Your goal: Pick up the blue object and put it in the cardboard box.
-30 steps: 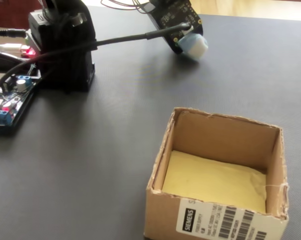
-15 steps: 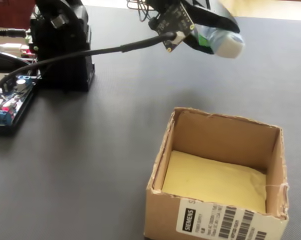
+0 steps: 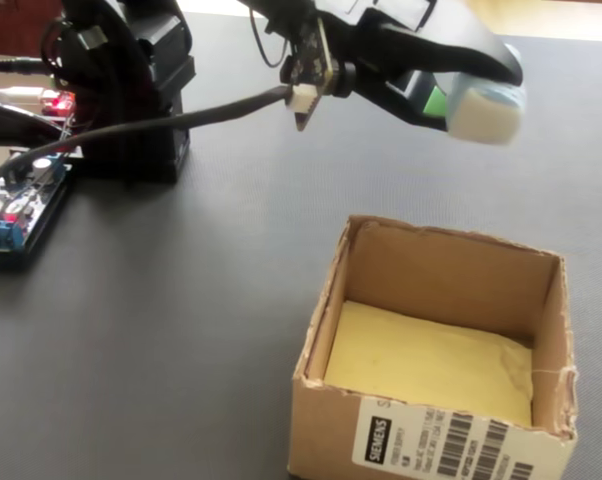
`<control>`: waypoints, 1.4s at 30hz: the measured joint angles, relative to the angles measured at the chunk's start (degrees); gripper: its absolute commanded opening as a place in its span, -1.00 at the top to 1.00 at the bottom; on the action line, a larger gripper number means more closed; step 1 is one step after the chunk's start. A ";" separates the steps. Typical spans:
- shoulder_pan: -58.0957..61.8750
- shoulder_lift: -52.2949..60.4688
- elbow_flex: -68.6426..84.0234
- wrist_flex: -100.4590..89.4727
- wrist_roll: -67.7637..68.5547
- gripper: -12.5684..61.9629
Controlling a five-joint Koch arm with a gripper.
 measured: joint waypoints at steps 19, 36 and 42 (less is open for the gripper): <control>28.04 -14.77 -13.10 -3.60 -1.32 0.32; 27.33 -7.91 -13.36 9.58 1.05 -0.19; 22.06 -3.87 -12.74 9.67 2.55 -0.19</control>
